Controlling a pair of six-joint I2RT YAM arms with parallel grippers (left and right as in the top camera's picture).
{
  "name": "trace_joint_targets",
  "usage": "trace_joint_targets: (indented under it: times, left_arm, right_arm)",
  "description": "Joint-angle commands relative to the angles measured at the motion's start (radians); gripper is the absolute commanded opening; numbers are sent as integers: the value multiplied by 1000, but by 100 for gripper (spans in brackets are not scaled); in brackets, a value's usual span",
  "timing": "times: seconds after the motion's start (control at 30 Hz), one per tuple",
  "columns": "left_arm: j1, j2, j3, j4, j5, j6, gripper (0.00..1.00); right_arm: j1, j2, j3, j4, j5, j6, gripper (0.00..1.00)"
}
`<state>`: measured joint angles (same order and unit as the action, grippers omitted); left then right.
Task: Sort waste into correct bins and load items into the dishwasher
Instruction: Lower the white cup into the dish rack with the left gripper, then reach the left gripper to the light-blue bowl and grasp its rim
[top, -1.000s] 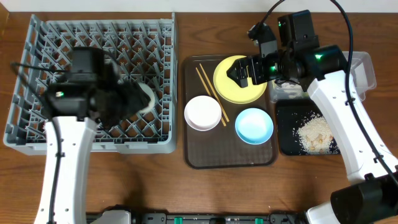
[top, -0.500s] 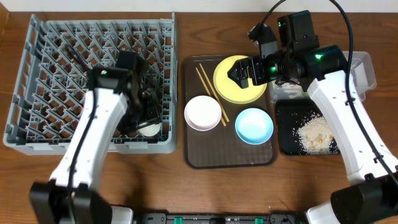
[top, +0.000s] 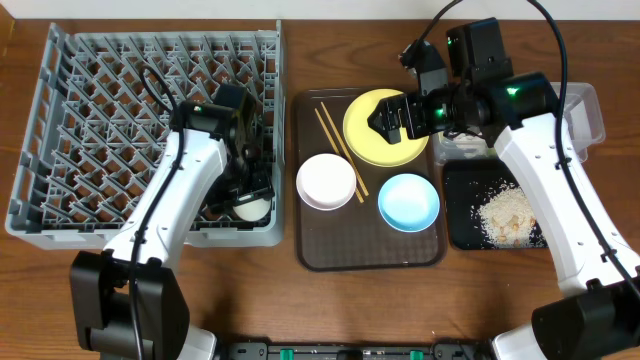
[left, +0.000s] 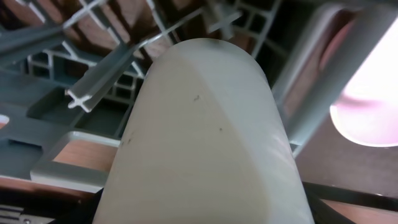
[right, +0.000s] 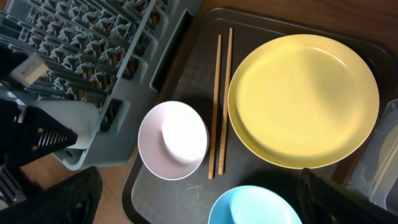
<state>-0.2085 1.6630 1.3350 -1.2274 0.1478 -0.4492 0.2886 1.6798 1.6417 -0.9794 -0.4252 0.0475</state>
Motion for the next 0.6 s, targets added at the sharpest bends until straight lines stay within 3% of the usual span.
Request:
trace_joint_targets:
  times: [0.0,0.03,0.1,0.13,0.17,0.27,0.57]
  left_arm:
    - [0,17,-36,0,-63,-40,41]
    - [0,17,-41,2,-71,-43,43]
    - [0,17,-51,8,-82,-43,59]
    - [0,17,-51,10,-82,-43,73]
    - [0,17,-51,14,-82,-42,79]
    - [0,17,-50,32,-82,-42,84]
    - [-1,-3,61,23,-81,-6,84]
  right_arm:
    - [6,-7,13,-4,3,-13,98]
    - [6,-7,13,-4,3,-18,98]
    - [6,-7,13,-5,3,-19,98]
    - [6,-7,13,-5,3,-19,98]
    - [6,-7,13,-4,3,-19,98]
    - [6,-7,13,-1,3,-19,99]
    - [6,-7,13,45,2,4,99]
